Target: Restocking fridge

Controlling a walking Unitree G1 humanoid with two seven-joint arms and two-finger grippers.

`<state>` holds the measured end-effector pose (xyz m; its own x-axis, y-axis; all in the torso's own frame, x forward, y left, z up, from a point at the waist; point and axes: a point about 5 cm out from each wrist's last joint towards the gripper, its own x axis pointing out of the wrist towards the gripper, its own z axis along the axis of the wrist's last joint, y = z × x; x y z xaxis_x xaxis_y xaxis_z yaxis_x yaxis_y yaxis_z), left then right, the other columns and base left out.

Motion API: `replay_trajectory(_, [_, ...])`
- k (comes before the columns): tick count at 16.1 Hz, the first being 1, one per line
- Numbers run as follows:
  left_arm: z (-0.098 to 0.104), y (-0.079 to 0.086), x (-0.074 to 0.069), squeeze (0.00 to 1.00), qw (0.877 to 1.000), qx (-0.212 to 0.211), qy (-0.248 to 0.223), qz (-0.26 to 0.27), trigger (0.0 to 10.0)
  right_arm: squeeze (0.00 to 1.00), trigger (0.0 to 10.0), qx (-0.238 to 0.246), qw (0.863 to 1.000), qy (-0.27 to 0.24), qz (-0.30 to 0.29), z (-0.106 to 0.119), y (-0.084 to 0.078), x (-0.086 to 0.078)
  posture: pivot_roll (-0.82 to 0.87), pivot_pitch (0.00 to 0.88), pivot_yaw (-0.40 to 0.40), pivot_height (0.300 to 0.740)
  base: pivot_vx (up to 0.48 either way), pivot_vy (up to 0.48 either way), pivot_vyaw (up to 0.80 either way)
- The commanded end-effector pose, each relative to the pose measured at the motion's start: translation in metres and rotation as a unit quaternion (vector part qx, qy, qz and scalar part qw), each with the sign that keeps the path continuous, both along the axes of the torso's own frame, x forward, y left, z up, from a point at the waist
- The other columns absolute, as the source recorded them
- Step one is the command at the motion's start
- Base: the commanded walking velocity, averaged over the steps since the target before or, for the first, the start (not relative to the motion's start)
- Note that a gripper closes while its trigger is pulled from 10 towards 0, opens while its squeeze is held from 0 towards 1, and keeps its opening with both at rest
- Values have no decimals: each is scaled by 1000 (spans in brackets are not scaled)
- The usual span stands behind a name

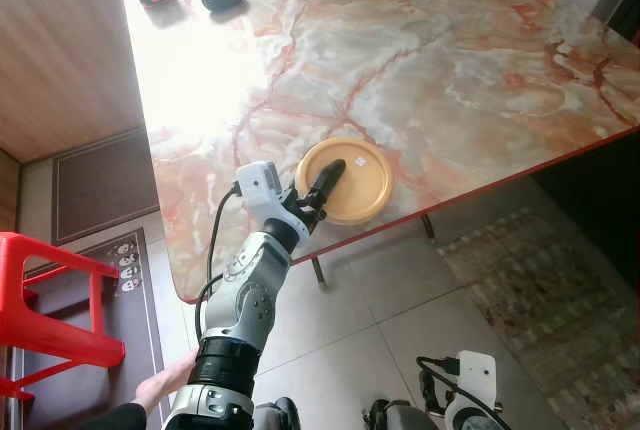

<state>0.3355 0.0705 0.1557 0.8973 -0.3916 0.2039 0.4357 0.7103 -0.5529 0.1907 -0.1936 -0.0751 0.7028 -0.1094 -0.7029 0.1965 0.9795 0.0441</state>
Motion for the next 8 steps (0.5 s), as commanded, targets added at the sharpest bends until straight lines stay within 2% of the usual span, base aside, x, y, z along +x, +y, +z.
replay_trajectory(1, [-16, 5, -1, 0, 999, 22, 30, 12, 0, 0, 10000, 7, 1000, 20, 2, -6, 3, -11, -60, 212, 84, 740, 0, 0, 0])
replay_trajectory(8, [-14, 10, -1, 0, 999, 22, 24, 28, 0, 0, 10000, 6, 1000, 19, 8, -6, 2, -11, -53, 223, 71, 740, 0, 0, 0])
